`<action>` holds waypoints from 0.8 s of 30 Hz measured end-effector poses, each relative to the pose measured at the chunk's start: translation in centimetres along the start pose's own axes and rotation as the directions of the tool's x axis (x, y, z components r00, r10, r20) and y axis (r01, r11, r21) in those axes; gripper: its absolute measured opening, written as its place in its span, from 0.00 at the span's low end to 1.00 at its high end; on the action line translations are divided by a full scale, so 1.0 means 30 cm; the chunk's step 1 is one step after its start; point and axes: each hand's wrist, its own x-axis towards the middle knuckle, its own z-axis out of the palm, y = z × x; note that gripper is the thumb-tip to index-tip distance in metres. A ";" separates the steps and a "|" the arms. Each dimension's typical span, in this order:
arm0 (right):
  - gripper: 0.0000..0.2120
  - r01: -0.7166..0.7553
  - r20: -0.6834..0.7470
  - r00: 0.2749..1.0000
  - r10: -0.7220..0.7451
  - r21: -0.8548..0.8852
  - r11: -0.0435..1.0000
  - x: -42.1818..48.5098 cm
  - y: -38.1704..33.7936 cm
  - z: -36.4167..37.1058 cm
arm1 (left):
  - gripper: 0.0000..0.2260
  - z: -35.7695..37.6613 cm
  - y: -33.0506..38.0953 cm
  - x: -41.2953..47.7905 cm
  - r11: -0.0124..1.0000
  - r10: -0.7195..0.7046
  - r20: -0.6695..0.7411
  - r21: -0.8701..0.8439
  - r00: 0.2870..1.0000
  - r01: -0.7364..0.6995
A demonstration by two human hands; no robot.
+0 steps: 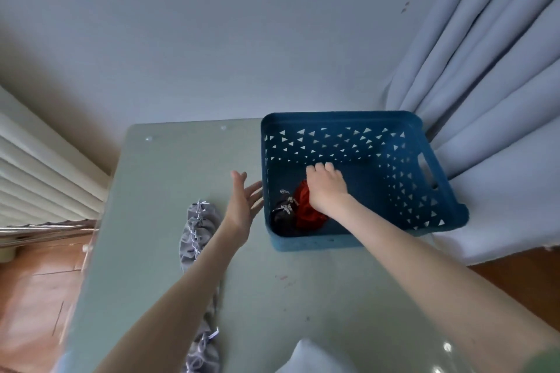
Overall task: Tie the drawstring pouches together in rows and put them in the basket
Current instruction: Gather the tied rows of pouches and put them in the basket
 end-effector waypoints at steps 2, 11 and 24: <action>0.19 0.061 -0.107 0.993 -0.051 0.092 0.994 -0.049 -0.059 -0.029 | 0.28 -0.053 -0.005 -0.047 0.999 0.011 -0.051 -0.048 0.999 -0.013; 0.09 0.162 -0.458 0.889 -0.006 0.303 0.939 -0.266 -0.322 -0.007 | 0.08 -0.433 -0.052 -0.342 0.966 -0.070 -0.023 0.247 0.997 0.074; 0.16 0.284 -0.076 0.958 -0.275 0.166 0.944 -0.518 -0.523 0.303 | 0.14 -0.716 -0.352 -0.545 0.143 -0.326 -0.110 0.976 0.939 0.164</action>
